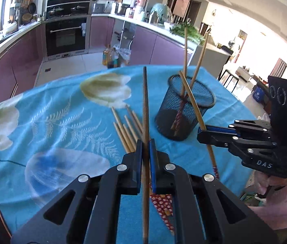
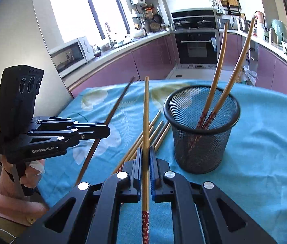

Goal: Organize utensils
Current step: 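Lift both chopsticks upright and move them over the mesh holder, then lower both chopsticks into the holder and open the left tool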

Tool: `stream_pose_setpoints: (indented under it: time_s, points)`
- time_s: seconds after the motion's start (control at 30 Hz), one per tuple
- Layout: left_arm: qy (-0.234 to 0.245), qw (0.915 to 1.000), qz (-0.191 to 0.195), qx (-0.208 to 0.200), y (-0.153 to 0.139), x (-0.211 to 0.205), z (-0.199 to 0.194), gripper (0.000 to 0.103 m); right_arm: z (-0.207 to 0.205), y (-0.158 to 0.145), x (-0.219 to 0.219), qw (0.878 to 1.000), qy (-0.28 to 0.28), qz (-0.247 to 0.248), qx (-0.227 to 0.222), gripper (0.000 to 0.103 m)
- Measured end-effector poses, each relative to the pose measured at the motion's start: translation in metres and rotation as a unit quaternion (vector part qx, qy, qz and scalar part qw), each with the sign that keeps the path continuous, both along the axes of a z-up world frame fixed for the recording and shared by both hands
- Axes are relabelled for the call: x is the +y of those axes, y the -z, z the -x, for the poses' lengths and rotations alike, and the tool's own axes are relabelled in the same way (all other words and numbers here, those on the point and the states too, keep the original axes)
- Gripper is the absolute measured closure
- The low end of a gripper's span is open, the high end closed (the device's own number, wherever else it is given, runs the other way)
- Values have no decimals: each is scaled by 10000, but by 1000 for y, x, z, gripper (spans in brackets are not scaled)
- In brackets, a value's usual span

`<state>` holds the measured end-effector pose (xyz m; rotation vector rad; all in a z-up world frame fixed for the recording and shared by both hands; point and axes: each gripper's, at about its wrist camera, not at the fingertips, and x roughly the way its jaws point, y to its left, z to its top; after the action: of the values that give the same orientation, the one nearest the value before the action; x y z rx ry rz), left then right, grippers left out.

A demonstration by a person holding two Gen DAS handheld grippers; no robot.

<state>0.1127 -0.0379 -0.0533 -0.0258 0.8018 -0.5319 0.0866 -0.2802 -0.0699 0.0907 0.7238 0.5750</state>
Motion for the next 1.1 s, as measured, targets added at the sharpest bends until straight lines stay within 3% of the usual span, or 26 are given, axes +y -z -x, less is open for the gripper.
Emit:
stream_pose_setpoints:
  time_s: [0.5, 1.1]
  points:
    - [324, 9952, 694, -601, -68, 8, 20, 96, 6, -44, -25, 9967, 217, -389, -679, 97]
    - [523, 9848, 1000, -1319, -136, -33, -3, 96, -9, -104, -62, 9859, 494, -537, -1508, 97]
